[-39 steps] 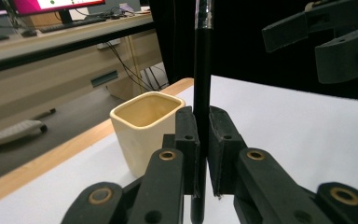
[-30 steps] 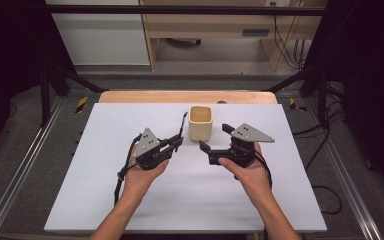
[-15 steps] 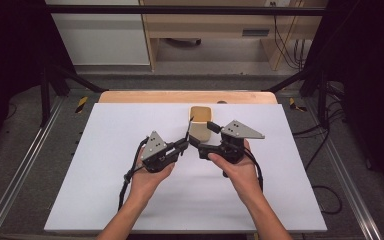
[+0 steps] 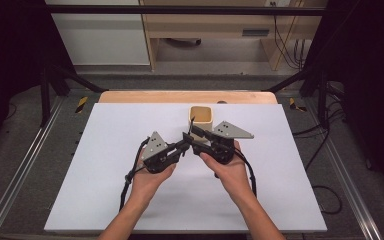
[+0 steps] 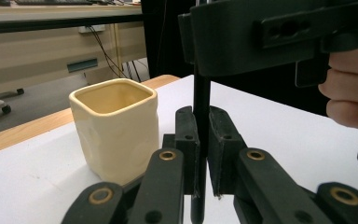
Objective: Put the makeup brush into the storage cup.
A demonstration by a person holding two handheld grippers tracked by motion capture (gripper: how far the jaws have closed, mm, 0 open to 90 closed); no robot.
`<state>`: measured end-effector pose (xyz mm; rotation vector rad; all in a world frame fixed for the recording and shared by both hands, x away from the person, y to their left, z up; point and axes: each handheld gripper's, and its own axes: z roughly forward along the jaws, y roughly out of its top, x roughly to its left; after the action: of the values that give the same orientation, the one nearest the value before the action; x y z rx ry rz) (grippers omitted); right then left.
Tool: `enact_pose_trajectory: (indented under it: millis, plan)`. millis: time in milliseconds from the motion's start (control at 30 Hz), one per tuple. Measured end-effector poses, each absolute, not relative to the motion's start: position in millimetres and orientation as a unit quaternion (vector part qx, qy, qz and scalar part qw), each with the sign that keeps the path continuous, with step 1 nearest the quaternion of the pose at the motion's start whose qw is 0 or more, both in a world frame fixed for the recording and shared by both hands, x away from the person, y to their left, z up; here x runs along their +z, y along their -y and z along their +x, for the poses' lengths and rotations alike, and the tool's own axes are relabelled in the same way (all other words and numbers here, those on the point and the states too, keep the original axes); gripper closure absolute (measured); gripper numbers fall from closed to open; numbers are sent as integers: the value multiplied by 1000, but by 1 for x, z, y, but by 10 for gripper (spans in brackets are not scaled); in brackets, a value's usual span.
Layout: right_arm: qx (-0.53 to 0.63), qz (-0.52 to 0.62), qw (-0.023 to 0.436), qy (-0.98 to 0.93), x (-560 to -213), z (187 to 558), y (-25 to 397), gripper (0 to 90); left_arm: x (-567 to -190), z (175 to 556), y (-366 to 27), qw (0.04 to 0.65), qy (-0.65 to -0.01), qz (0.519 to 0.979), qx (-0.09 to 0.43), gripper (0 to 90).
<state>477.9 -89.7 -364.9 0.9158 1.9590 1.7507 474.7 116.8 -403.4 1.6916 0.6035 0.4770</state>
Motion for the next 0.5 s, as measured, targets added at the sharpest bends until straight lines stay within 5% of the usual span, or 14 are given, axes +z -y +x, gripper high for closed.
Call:
enact_pose_trajectory:
  millis: [300, 500]
  plan:
    - [617, 321, 176, -697, -368, 482, 84, 801, -403, 473, -118, 599, -259, 730, 203, 838]
    - [618, 320, 166, -698, -368, 483, 83, 835, -405, 473, -118, 599, -260, 730, 202, 818]
